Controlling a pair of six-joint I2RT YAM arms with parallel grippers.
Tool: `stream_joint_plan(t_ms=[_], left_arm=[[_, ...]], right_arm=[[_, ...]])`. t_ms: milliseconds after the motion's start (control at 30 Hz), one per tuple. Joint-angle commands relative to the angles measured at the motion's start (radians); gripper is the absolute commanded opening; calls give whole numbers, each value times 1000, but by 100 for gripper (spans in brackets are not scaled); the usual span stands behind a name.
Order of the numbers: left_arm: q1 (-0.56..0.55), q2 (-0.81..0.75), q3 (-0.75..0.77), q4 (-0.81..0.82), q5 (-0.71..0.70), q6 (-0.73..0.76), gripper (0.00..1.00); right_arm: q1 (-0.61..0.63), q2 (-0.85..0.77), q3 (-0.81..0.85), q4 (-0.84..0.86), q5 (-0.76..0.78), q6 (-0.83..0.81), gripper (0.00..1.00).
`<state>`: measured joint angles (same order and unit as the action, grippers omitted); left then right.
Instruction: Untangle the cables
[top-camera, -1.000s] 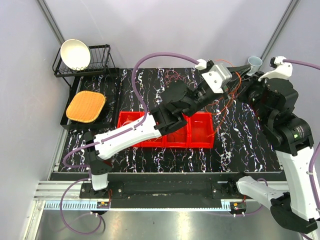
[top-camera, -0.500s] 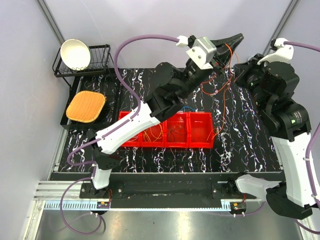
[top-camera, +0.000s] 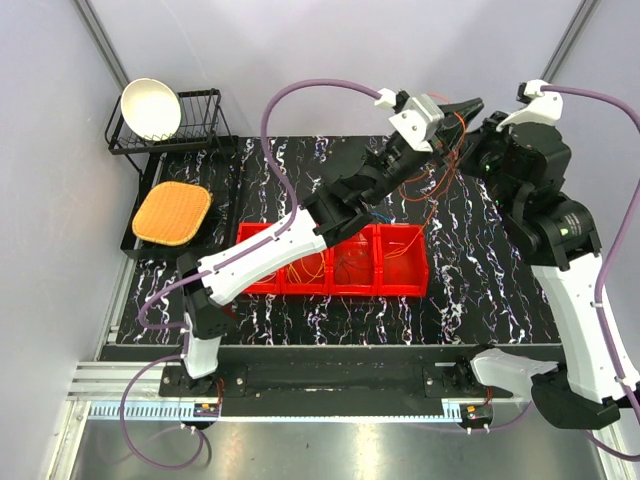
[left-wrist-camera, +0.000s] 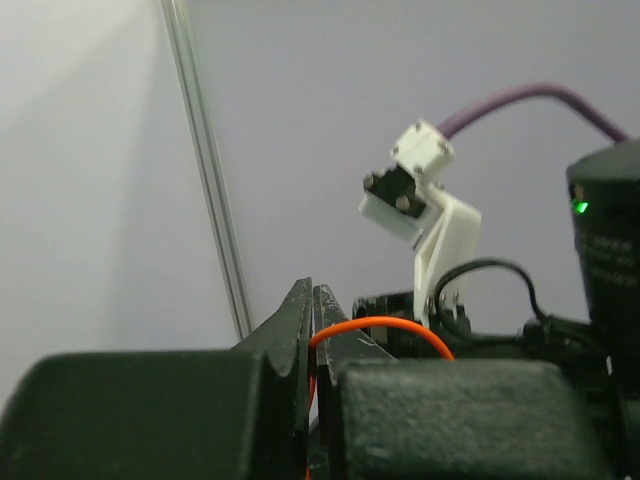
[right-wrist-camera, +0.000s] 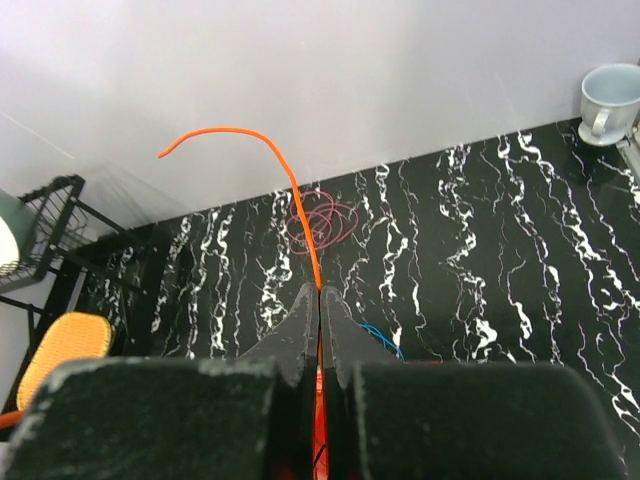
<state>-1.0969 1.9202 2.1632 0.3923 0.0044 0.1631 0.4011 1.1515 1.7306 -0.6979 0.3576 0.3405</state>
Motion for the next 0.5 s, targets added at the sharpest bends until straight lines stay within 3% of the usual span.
stream_joint_plan(t_ms=[0,233,467], left_arm=[[32,-81,-101,115,-1,-59,0],[43,-167,-420,252,-96,-88,0],[46,-205,-629,307,-152,-154,0]], right_arm=[[4,2,-45,60,15,3,0],[1,-7,-164,75,24,35,0],[-2,-33,-357,95,-46,106,0]])
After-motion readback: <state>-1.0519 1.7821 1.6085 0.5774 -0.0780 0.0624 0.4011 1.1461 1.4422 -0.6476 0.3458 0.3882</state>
